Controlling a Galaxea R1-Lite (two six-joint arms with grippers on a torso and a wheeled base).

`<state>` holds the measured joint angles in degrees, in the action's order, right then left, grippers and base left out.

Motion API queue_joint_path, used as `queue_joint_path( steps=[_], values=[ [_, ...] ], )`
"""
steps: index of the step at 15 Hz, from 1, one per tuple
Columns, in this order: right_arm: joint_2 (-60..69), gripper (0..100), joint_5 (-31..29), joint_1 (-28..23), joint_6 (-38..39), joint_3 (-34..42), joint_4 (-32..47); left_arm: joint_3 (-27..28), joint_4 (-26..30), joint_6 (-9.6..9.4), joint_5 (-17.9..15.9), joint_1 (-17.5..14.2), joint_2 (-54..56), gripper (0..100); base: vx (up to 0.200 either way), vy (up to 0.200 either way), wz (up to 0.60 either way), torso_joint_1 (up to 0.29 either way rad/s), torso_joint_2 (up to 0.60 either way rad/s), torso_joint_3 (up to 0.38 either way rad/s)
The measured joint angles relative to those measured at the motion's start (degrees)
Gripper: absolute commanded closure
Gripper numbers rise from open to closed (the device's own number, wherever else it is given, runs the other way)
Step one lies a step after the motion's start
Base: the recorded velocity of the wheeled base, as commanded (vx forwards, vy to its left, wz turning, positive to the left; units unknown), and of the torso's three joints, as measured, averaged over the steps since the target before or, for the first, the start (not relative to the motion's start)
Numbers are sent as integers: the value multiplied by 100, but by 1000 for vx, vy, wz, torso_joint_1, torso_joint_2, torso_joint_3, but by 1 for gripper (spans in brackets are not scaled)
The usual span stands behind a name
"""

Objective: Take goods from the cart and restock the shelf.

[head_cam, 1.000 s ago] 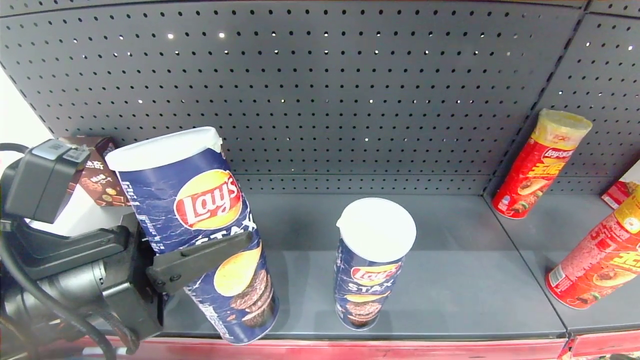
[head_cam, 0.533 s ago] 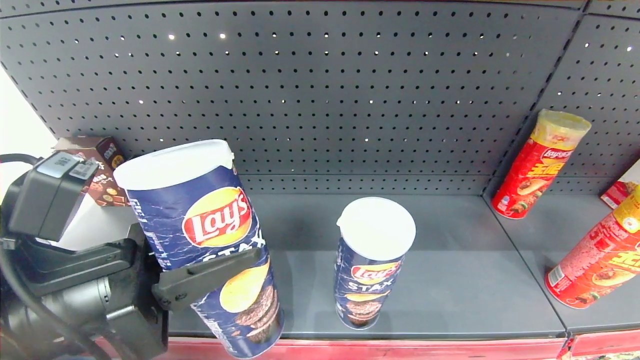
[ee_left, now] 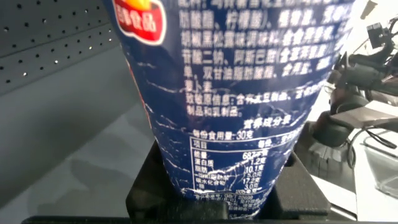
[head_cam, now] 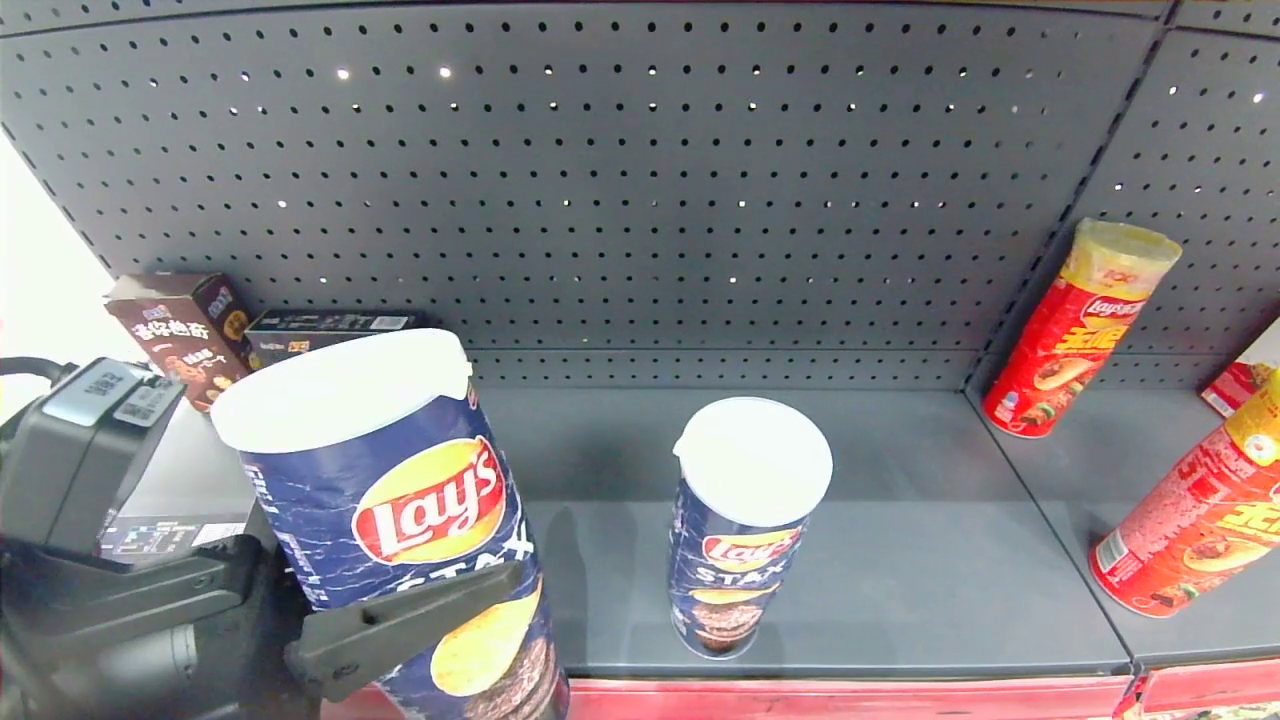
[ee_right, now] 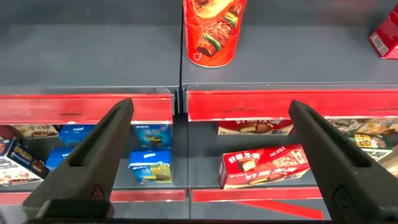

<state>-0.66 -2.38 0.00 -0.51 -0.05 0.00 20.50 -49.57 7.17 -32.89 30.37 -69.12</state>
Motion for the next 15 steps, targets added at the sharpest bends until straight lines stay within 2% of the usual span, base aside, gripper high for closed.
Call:
queue_joint_path(
  steps=[2,5,7,11,12,15],
  values=[
    [24,0,0,0,2,5,0,28,11,7,29,-22,41,100,0,0,0,0,0,0],
    [35,0,2,0,0,5,0,482,191,-46,62,-151,-67,100,0,0,0,0,0,0],
    [35,0,2,0,0,5,0,837,358,-332,66,-247,-290,100,0,0,0,0,0,0],
    [37,0,0,0,0,5,0,1629,583,-1373,33,-573,-1078,100,0,0,0,0,0,0],
    [35,0,0,0,0,5,0,1825,763,-1453,27,-595,-1280,100,0,0,0,0,0,0],
    [35,0,0,0,0,5,0,2293,908,-1423,10,-521,-1827,100,0,0,0,0,0,0]
  ],
)
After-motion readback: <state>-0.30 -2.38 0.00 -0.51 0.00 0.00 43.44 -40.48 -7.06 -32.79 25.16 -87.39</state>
